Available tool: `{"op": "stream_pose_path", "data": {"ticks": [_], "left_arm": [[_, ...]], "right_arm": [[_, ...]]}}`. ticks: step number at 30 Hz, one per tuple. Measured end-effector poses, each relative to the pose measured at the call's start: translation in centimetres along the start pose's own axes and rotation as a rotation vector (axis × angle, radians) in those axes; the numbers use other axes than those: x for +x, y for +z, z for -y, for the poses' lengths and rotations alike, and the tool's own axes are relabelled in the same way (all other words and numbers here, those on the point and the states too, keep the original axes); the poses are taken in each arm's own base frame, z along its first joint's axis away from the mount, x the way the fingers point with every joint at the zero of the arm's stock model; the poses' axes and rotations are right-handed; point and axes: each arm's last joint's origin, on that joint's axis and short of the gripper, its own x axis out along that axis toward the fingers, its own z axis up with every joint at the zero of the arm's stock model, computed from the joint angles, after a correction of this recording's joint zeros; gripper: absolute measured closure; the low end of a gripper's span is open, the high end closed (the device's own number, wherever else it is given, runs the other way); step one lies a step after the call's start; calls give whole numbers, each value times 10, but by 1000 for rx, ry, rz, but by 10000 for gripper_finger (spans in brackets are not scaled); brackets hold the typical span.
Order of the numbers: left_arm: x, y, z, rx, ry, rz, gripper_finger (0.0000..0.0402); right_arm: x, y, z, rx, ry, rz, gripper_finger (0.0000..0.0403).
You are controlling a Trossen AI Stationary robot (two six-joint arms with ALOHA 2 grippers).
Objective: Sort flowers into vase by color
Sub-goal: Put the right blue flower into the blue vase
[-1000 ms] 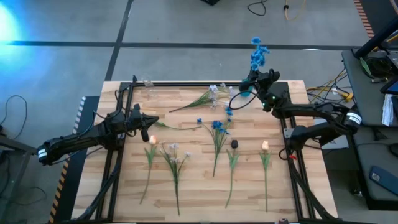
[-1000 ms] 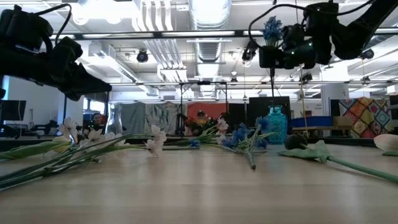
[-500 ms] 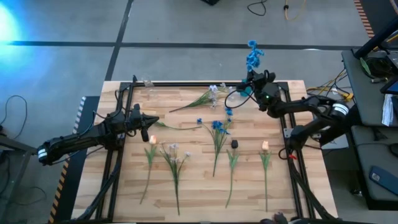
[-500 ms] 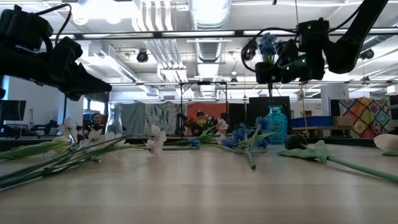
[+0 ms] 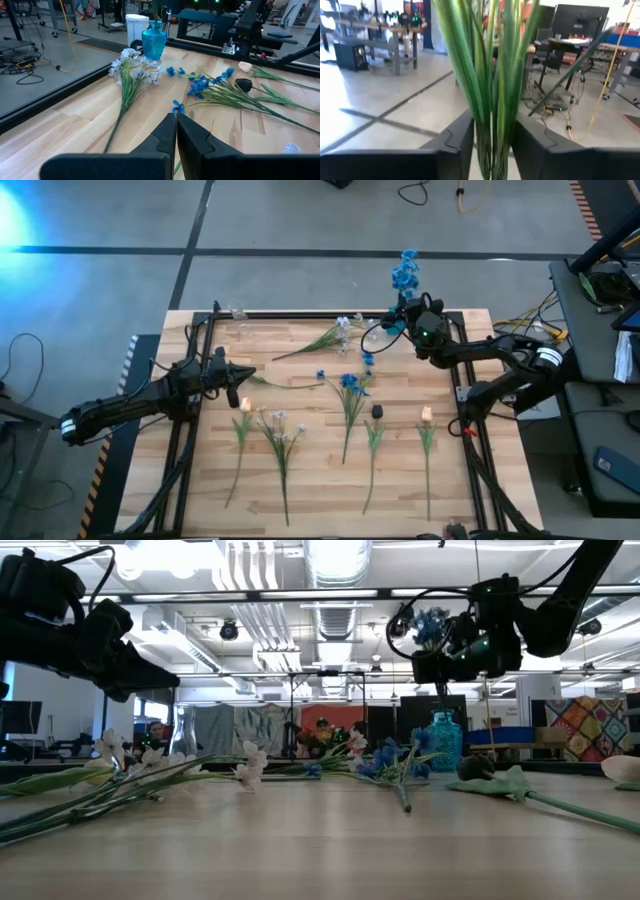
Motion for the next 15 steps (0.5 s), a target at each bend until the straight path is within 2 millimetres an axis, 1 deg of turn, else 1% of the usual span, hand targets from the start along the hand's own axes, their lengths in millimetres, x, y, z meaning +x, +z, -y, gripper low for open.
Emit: {"op": "stream_pose_path", "data": {"ticks": [6, 15], "left_arm": [[0, 0, 0, 0, 0, 0, 402], [0, 0, 0, 0, -3, -2, 402]], "right_arm": [[-1, 6, 2, 2, 6, -79, 237], [-8, 27, 9, 24, 10, -182, 185]]}}
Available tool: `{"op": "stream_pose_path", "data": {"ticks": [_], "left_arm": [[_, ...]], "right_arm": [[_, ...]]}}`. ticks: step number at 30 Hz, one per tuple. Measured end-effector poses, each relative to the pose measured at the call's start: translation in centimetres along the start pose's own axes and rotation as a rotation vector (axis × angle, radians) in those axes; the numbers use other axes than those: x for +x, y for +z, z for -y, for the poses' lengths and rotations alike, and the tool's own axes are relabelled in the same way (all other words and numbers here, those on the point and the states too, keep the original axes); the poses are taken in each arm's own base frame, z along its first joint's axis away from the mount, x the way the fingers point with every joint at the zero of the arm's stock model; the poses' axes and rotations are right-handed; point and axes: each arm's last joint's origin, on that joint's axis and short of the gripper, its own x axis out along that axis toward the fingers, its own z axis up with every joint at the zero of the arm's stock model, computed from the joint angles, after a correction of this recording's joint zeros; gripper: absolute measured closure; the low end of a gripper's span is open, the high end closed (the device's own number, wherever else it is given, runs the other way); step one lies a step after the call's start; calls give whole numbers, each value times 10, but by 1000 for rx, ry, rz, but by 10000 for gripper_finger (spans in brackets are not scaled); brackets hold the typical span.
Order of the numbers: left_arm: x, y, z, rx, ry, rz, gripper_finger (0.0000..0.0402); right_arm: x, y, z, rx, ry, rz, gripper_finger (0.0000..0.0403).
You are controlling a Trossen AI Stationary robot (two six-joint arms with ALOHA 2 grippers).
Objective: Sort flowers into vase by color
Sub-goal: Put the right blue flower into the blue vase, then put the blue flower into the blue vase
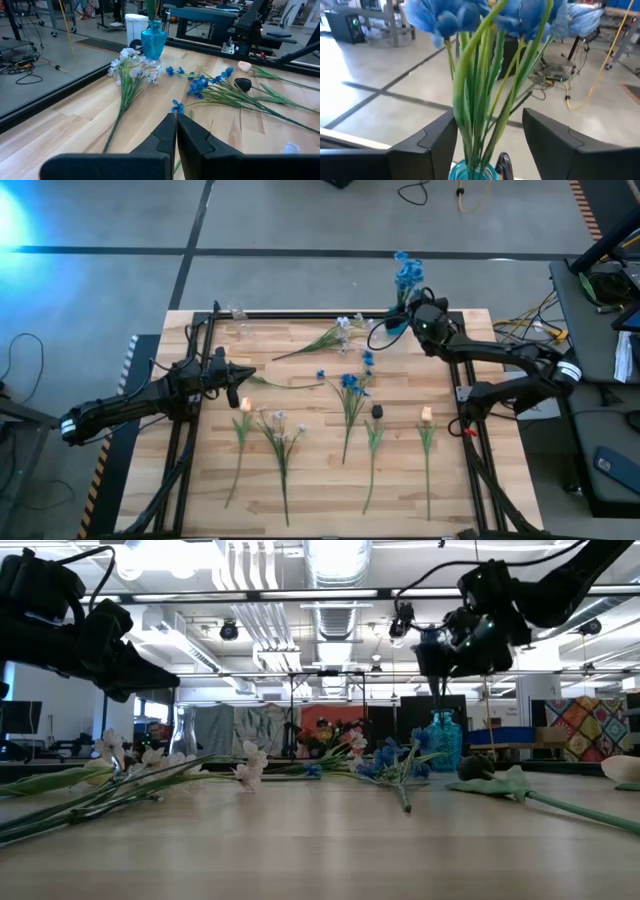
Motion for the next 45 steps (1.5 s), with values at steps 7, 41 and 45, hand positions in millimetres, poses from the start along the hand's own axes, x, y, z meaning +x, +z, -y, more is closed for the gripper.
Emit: {"op": "stream_pose_path", "data": {"ticks": [7, 41, 45], "left_arm": [[0, 0, 0, 0, 0, -2, 402], [1, 2, 2, -24, -62, 50, 402], [1, 2, 2, -36, -62, 50, 402]], "right_arm": [[-18, 15, 6, -17, 23, -77, 169], [-131, 4, -86, 74, 593, -409, 382], [-139, -18, -104, 118, 584, -511, 358]]}}
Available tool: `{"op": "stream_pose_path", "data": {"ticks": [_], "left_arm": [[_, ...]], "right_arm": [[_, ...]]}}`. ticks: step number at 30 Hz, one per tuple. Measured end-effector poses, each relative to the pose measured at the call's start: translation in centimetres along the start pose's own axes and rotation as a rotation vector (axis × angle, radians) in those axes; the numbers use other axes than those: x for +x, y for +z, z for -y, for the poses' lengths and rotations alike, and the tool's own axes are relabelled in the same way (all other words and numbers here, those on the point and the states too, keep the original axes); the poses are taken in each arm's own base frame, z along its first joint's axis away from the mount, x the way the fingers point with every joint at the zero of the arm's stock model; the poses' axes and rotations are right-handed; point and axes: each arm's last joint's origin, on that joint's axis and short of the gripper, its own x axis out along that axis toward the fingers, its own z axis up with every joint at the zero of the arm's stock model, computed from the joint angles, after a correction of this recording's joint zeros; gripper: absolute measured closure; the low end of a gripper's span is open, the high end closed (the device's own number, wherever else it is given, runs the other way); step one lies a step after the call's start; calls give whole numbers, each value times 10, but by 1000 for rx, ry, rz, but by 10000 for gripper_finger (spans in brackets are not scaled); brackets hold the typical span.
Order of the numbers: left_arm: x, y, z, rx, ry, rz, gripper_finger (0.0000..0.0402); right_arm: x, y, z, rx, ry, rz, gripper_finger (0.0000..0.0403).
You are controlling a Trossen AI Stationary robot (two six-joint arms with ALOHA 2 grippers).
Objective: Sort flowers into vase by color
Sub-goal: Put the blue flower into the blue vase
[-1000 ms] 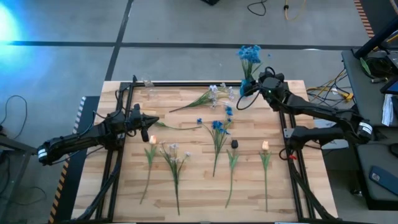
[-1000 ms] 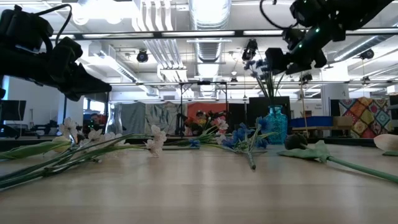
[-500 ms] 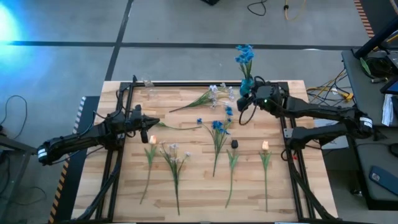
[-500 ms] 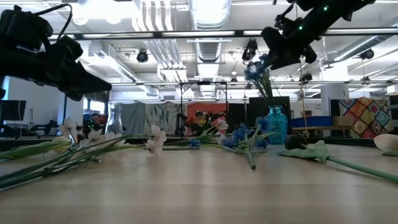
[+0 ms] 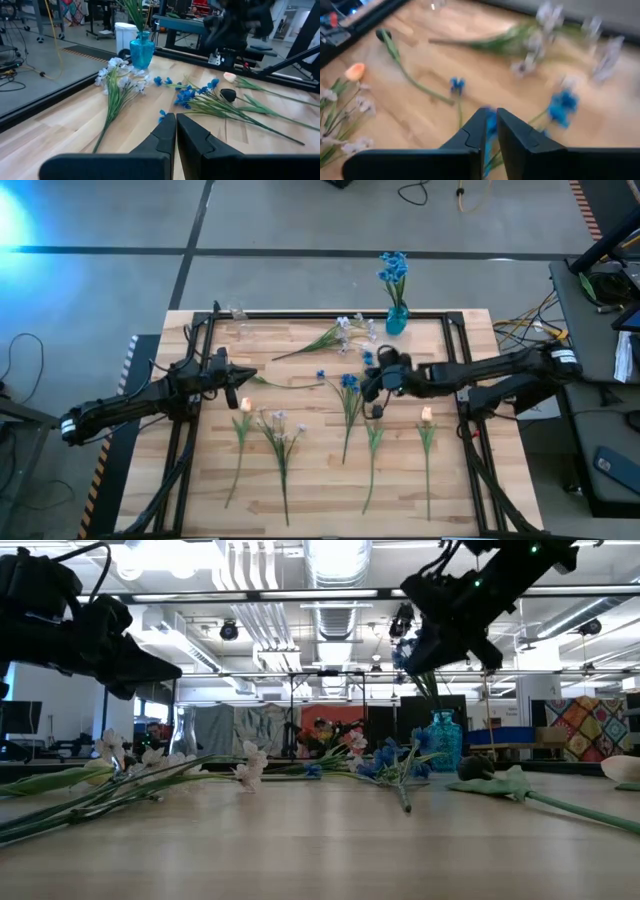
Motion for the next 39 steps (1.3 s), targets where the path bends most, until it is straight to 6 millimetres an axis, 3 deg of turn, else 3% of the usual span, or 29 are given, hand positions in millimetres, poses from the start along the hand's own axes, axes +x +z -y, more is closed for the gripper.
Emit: {"op": "stream_pose_path", "data": {"ticks": [8, 13, 17, 24, 32, 39], "left_arm": [[0, -1, 0, -18, 2, -9, 402], [0, -2, 0, -16, 3, -17, 402], [1, -4, -1, -17, 5, -37, 402], [2, -6, -1, -18, 10, -67, 402], [4, -9, -1, -17, 15, -100, 402], [5, -11, -2, -20, 23, -118, 402]], "right_arm": [[19, -35, -28, 185, 17, -149, 290], [28, -38, -54, 255, -15, -260, 236], [35, -38, -73, 260, -197, -391, 200], [59, -40, -105, 338, -267, -569, 170], [88, -54, -106, 447, -358, -627, 170], [101, -67, -103, 459, -407, -654, 171]]}}
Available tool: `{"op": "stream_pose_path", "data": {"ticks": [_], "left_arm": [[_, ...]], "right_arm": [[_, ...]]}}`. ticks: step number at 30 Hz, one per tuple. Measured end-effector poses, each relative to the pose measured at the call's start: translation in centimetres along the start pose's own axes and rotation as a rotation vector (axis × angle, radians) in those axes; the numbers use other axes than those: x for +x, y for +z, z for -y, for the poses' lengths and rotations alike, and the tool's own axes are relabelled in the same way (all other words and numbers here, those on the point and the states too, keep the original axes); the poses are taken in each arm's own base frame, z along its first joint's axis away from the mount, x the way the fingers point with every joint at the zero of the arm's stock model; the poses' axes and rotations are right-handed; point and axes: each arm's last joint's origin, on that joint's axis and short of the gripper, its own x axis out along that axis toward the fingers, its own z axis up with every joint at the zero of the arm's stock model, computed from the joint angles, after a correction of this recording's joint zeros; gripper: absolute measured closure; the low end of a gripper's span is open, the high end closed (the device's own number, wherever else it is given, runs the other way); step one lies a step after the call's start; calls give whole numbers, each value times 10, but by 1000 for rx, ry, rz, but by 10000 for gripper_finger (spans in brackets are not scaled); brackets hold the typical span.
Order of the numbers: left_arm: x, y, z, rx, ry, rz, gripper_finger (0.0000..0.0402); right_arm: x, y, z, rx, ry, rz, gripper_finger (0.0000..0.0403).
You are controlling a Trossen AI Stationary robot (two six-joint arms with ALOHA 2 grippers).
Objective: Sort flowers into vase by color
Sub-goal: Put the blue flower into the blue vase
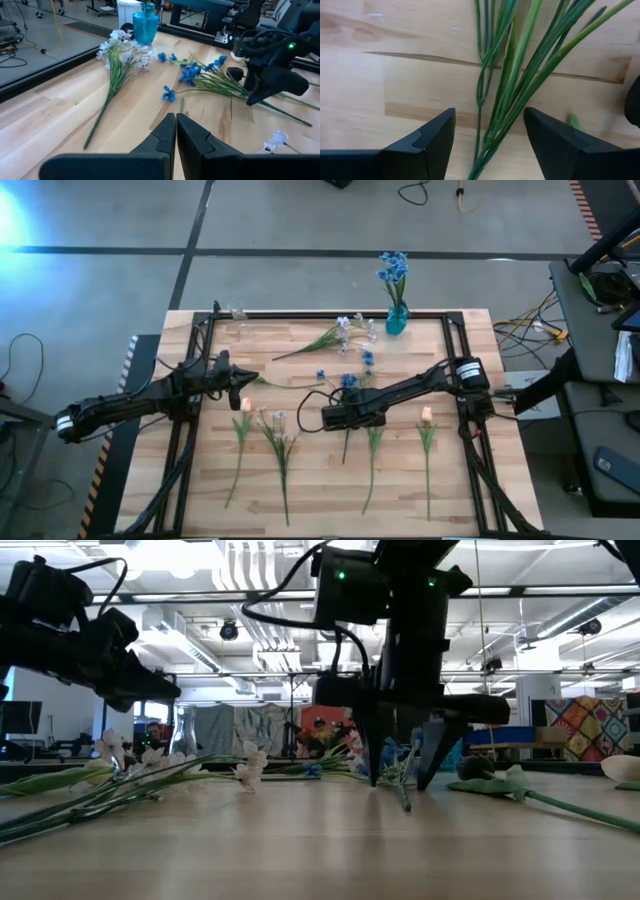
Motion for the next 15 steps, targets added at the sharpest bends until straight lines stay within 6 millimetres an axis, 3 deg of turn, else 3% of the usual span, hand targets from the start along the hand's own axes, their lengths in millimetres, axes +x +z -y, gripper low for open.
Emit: {"op": "stream_pose_path", "data": {"ticks": [5, 15], "left_arm": [[1, -1, 0, -1, 2, -8, 402], [2, -2, -1, 22, 30, -22, 402]], "right_arm": [[1, 1, 1, -13, -11, -4, 204], [-5, 10, -1, -198, 19, 48, 383]]}}
